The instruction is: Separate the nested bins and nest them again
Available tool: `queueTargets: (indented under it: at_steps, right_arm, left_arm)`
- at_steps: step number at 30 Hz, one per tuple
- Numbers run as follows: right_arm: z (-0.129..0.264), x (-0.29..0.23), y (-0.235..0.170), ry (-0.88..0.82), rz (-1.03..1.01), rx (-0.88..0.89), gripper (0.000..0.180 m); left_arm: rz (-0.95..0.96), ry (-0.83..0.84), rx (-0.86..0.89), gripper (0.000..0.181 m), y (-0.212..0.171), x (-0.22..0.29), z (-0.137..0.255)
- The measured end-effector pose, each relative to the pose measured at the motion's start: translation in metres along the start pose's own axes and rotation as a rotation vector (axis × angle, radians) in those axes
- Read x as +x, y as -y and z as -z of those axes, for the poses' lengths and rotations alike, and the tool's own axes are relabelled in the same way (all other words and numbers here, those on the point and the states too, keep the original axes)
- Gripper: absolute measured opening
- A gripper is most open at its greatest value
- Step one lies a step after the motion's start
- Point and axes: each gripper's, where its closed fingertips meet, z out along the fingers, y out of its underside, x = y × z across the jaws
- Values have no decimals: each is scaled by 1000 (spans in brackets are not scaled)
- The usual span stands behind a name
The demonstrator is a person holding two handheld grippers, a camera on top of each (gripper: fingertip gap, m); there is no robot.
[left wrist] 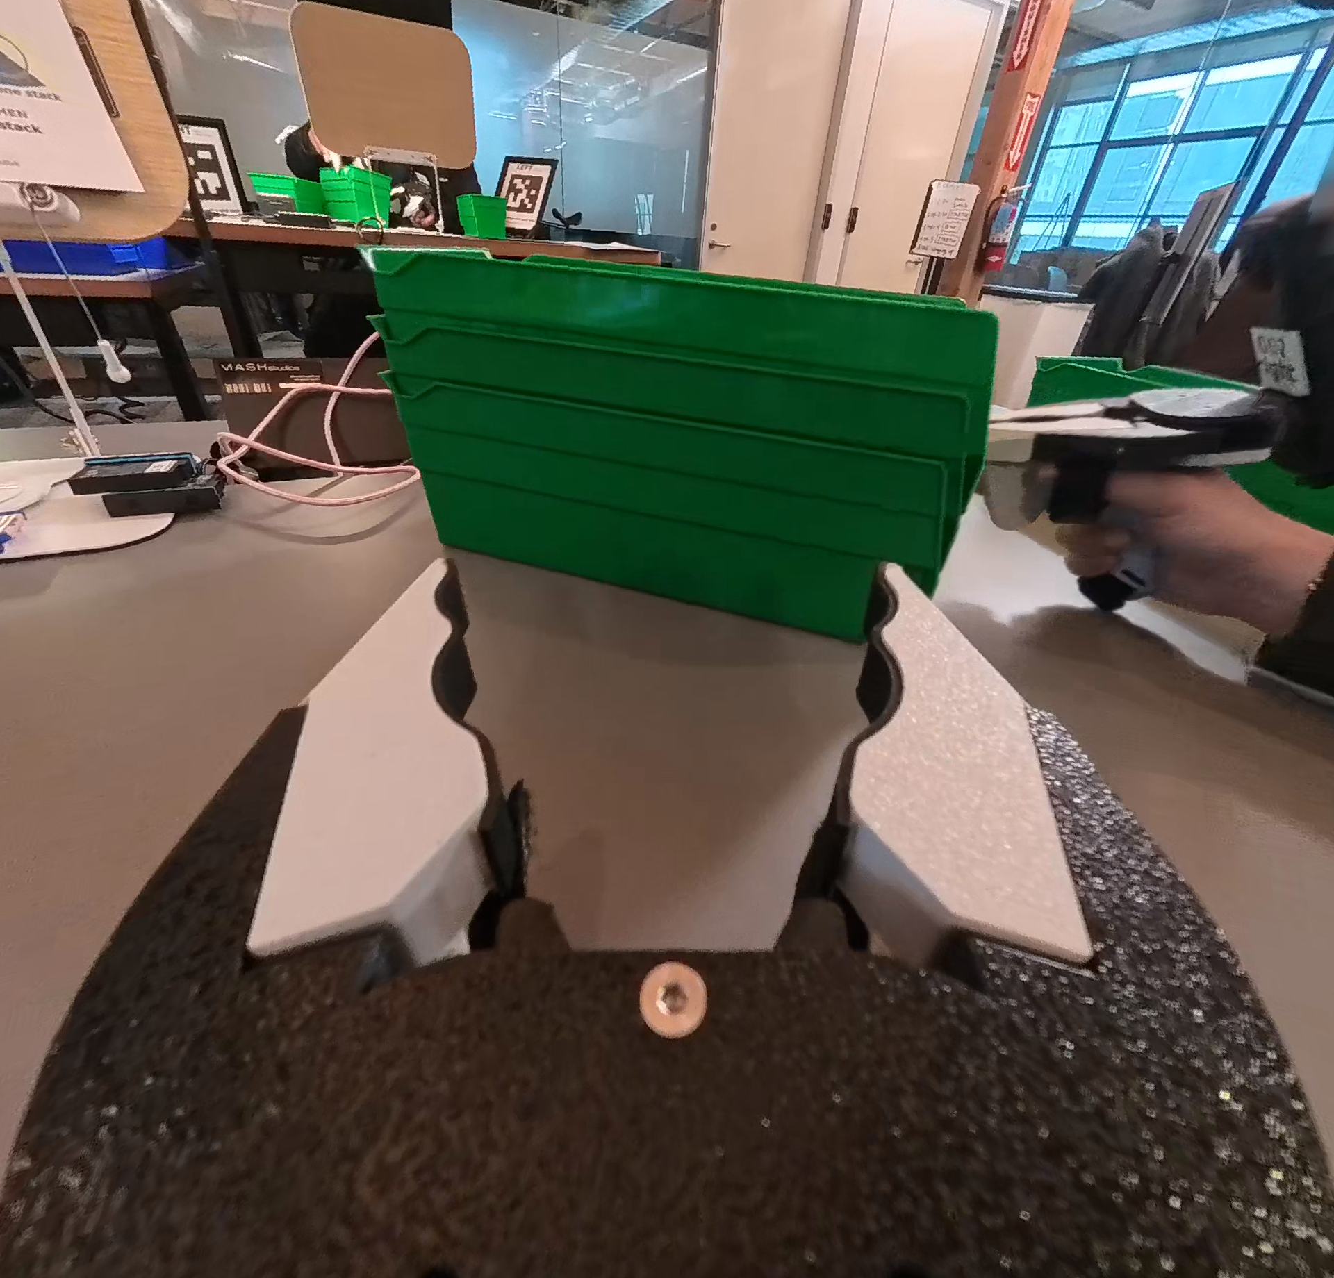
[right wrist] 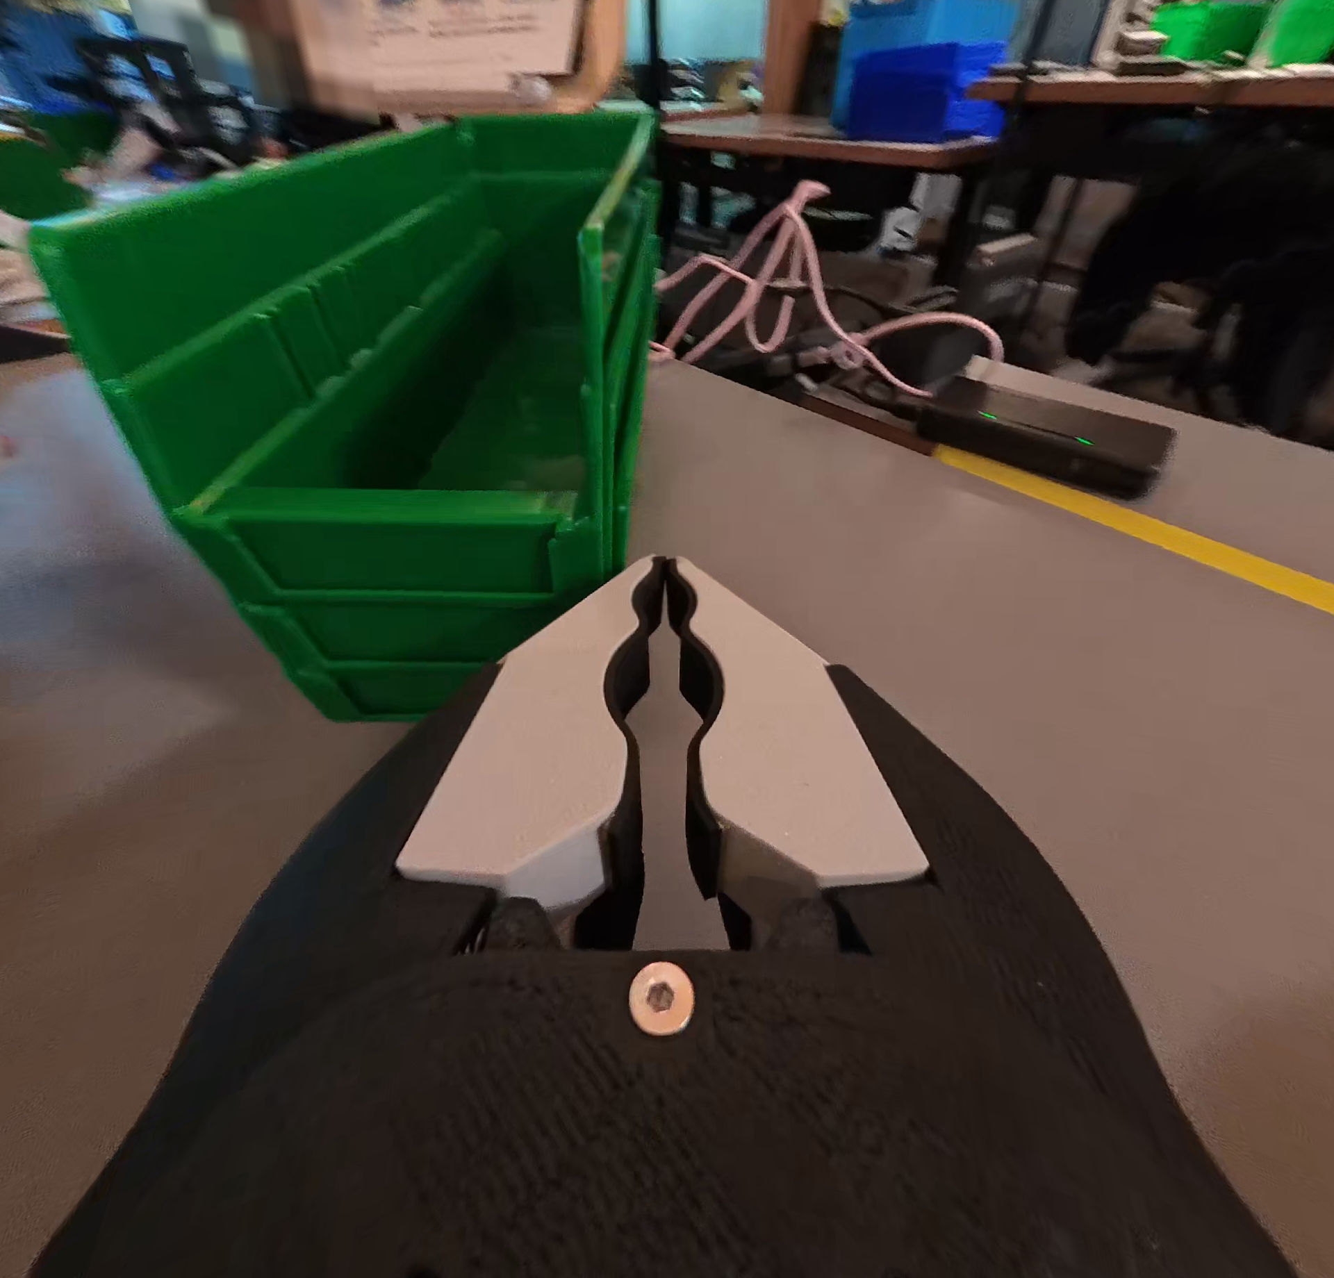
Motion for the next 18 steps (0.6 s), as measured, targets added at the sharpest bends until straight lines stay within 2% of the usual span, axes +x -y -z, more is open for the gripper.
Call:
queueTargets:
  at_steps: [5,8,13,16,18]
  right_arm:
    - [7,-37,7,229,-21,75,0]
    - [1,-60,3,280,15,47,0]
    - [-8,-100,0,326,124,30,0]
    - [-12,-116,-1,352,136,13,1]
    - [-12,-118,7,339,111,31,8]
  left_arm:
    - [-101,-8,-11,109,-1,10,-3]
    - [-171,4,20,106,5,15,-1]
    - [-262,30,188,94,33,20,13]
    - [-258,31,184,95,32,20,11]
    - [-238,34,197,95,34,18,13]
